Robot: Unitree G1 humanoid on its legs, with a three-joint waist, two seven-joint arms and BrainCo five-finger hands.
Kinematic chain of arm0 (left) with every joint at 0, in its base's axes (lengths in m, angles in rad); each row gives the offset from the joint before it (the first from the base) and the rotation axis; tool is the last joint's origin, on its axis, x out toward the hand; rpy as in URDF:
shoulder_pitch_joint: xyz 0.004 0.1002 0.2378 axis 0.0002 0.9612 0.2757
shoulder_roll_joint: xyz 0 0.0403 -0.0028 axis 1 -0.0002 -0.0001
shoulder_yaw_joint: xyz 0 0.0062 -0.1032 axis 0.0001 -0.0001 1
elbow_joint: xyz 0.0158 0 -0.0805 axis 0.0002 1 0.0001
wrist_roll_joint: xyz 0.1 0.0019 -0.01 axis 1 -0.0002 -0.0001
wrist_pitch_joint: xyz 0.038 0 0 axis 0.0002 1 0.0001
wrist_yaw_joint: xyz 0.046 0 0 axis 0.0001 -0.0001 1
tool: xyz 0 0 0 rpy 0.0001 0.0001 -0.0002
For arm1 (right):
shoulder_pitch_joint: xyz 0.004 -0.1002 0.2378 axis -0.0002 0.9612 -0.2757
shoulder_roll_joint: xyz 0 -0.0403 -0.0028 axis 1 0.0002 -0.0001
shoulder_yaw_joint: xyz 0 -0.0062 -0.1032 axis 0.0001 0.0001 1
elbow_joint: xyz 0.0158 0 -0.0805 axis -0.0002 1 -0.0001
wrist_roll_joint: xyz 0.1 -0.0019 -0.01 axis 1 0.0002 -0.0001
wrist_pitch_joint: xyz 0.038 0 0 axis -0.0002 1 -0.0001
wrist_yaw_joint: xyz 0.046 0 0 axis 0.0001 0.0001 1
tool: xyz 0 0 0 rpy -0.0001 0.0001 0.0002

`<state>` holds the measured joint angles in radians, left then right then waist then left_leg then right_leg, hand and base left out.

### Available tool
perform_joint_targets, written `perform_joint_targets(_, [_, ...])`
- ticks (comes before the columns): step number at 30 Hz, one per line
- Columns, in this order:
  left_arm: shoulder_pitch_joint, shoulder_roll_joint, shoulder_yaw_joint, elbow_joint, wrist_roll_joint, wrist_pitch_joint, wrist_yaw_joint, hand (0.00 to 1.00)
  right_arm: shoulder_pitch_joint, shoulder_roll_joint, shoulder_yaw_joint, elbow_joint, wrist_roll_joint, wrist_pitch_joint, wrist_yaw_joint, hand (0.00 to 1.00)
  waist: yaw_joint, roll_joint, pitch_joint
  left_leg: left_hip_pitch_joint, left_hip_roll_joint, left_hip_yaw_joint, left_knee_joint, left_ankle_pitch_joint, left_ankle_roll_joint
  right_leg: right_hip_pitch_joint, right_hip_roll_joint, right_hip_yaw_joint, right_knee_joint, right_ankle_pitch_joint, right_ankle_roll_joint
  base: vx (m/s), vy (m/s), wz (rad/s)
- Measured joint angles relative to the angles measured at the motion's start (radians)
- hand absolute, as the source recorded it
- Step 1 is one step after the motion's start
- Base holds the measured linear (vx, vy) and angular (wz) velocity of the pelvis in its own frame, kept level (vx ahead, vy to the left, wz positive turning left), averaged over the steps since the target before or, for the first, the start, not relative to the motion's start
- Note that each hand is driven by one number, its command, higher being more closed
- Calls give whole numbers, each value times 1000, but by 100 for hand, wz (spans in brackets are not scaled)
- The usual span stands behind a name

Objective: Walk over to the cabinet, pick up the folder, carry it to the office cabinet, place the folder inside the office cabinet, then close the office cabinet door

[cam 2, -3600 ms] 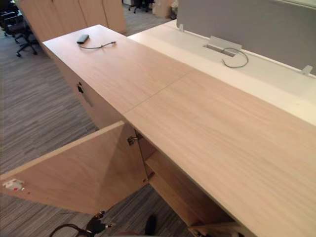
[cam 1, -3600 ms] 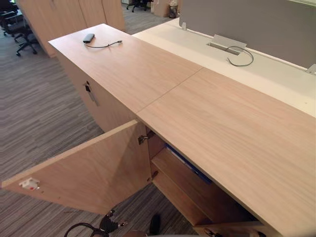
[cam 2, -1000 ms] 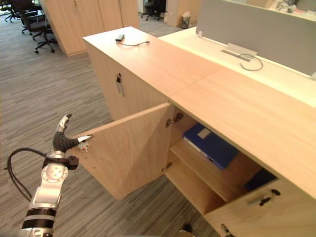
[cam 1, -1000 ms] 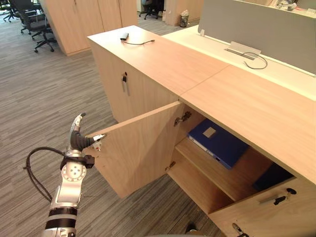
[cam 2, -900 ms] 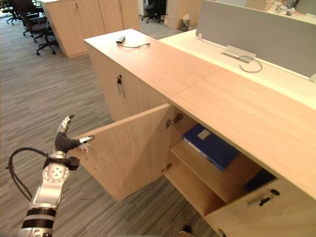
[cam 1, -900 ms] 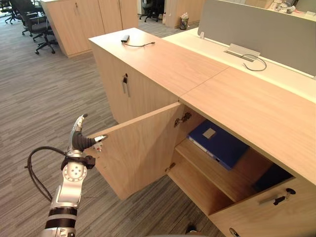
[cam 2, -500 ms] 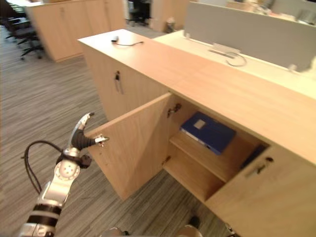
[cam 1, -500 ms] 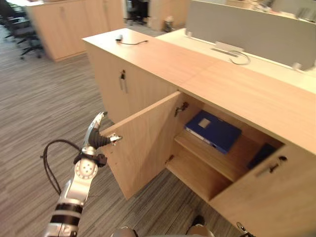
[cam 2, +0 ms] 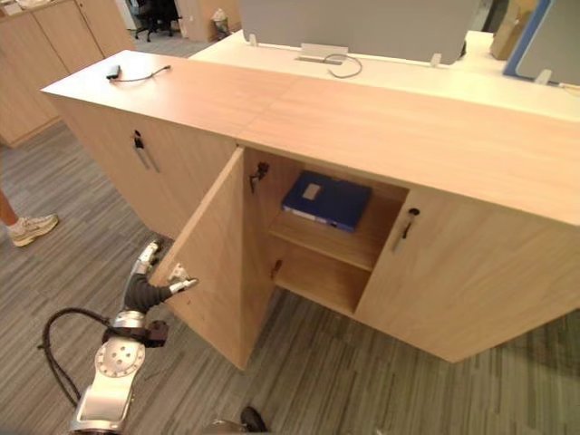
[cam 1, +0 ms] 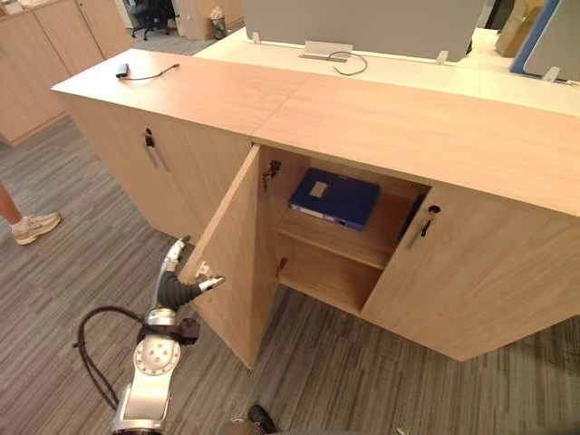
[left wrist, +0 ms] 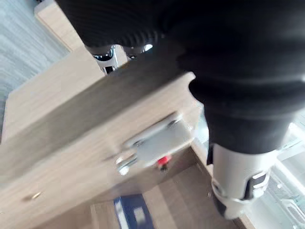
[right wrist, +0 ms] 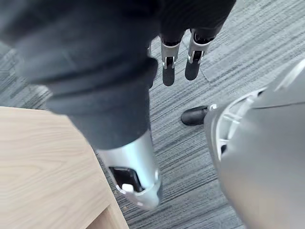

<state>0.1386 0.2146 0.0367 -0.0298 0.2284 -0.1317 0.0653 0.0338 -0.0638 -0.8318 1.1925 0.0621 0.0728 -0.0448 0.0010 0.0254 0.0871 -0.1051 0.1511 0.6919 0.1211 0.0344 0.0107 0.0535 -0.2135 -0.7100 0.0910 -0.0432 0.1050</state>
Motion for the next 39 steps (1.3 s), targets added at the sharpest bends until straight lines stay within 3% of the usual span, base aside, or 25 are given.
perform_joint_targets(2, [14,-17,-59,36,-8,24,-29,0,4,2,10,10,1,-8,-1,0,-15,-13,-4,6,-11,-1,-40,26,11,-5,4,0,-1,1,0,-20,-23,2])
perform_joint_targets(7, [40,-52,-197,31,-120,24,-41,0,27,22,38,42,35,-20,-2,0,-20,-42,-20,19,-28,1,-67,42,24,-1,6,4,-13,28,-16,0,0,0])
perform_joint_targets(11, [38,-47,-298,27,-239,25,-86,0,29,37,49,61,35,-29,0,0,-28,-39,-23,21,-35,5,-77,43,25,-1,9,10,-16,34,-16,5,-17,-3])
perform_joint_targets(16, [39,-25,-503,16,-500,33,-225,0,38,37,71,61,33,-29,3,0,-49,-38,-27,24,-38,20,-83,42,24,-10,9,36,-16,36,-19,-8,-16,-10])
perform_joint_targets(19, [35,-14,-601,0,-603,55,-291,0,44,35,71,61,28,-29,6,0,-57,-32,-44,39,-35,40,-87,38,19,-18,11,61,-18,36,-19,-38,-31,-22])
perform_joint_targets(26, [-164,-47,-723,47,-742,63,-321,0,65,23,92,58,-24,-28,3,0,-75,-15,-69,56,-31,61,-89,39,19,-18,10,90,-26,36,-19,-27,-46,-12])
perform_joint_targets(32, [-214,-65,-667,202,-754,54,-273,0,69,28,113,23,-26,-26,-5,0,-96,-13,-71,69,-36,66,-95,40,16,-18,18,107,-28,39,-23,-7,-52,-9])
perform_joint_targets(37, [-157,-64,-386,549,-686,34,-193,0,53,34,119,-23,-21,-28,-9,0,-95,-17,-66,72,-21,71,-75,33,7,-6,28,113,-48,39,-33,4,-70,-6])
perform_joint_targets(39, [-146,-67,-187,805,-660,45,-149,0,41,37,128,-22,-3,-28,-8,0,-91,-22,-60,72,2,75,-35,14,-2,7,38,117,-59,39,-34,25,-112,-11])
